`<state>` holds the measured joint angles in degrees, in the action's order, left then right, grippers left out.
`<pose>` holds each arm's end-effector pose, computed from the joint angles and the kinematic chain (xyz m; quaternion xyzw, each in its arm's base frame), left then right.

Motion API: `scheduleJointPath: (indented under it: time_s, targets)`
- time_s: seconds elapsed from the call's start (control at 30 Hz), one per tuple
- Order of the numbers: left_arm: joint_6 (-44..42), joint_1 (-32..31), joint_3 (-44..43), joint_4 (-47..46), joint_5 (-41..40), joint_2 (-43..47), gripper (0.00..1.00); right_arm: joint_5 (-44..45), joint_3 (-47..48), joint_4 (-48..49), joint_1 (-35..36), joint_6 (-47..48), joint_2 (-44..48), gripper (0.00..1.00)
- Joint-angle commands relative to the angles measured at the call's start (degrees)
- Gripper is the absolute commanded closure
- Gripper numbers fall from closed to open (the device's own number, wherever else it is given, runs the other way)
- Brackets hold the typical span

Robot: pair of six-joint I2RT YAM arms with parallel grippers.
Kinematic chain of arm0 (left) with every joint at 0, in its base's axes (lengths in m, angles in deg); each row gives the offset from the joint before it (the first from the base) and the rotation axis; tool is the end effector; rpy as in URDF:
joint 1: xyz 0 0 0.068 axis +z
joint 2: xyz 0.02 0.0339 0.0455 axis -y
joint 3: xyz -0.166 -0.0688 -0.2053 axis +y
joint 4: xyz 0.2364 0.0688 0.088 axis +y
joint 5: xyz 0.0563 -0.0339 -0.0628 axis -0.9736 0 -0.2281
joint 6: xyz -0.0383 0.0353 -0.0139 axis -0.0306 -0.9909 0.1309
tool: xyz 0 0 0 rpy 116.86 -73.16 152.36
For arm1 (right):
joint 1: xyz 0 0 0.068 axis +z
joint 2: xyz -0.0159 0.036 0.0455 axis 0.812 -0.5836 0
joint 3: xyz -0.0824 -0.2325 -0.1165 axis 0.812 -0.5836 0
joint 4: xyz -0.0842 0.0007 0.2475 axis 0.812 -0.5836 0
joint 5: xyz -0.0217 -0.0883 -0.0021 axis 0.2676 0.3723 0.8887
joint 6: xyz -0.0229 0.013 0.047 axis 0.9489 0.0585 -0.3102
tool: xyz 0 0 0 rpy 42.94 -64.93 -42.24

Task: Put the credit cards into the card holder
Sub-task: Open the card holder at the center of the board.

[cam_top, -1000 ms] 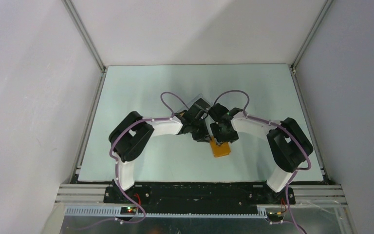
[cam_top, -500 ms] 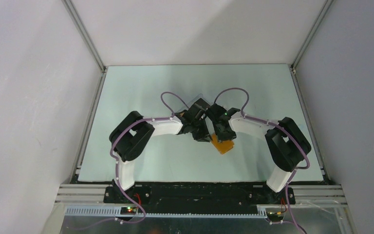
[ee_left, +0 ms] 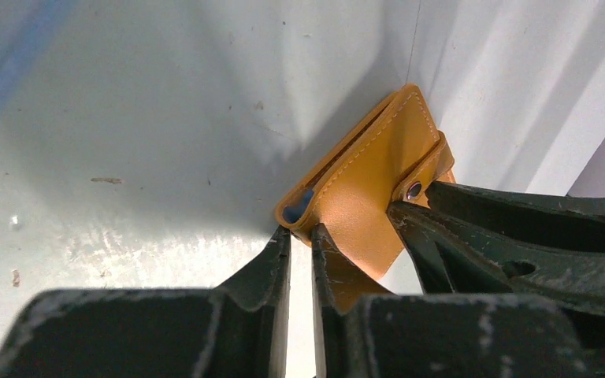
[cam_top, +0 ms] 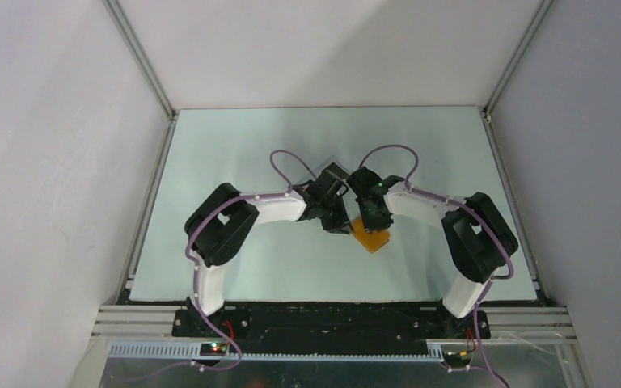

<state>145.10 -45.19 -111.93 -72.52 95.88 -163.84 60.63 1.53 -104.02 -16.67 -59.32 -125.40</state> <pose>0.2744 -0.2882 0.1349 -0.0627 0.9487 -0.2956 0.0933 0.2605 0.1905 0.1715 -0.1291 0.9767 -0.0370 0.1675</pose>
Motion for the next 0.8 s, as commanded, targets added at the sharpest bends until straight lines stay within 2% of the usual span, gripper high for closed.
scheduleJointPath:
  time_s: [0.0, 0.2, 0.33, 0.5, 0.77]
  targets:
    - [-4.5, -0.2, 0.7, 9.1, -6.5, -3.9, 0.9, 2.0, -0.4, 1.7, -4.6, 2.1, -2.6, 0.71]
    - [-4.5, -0.2, 0.3, 9.5, -6.6, -4.3, 0.91, -9.7, -1.2, 3.6, -10.8, 1.9, -2.3, 0.73]
    - [-4.6, -0.2, -0.2, 10.2, -6.5, -4.9, 0.93, -12.5, -1.3, 3.9, -12.6, 2.1, -0.1, 0.72]
    - [-5.0, -0.2, -1.9, 13.3, -7.2, -6.4, 1.0, -8.5, -1.2, 3.5, -13.0, 2.1, 2.7, 0.72]
    - [-5.6, -0.5, -3.8, 18.0, -8.7, -9.2, 1.0, 0.3, -0.5, 2.7, -12.3, 2.7, 3.5, 0.75]
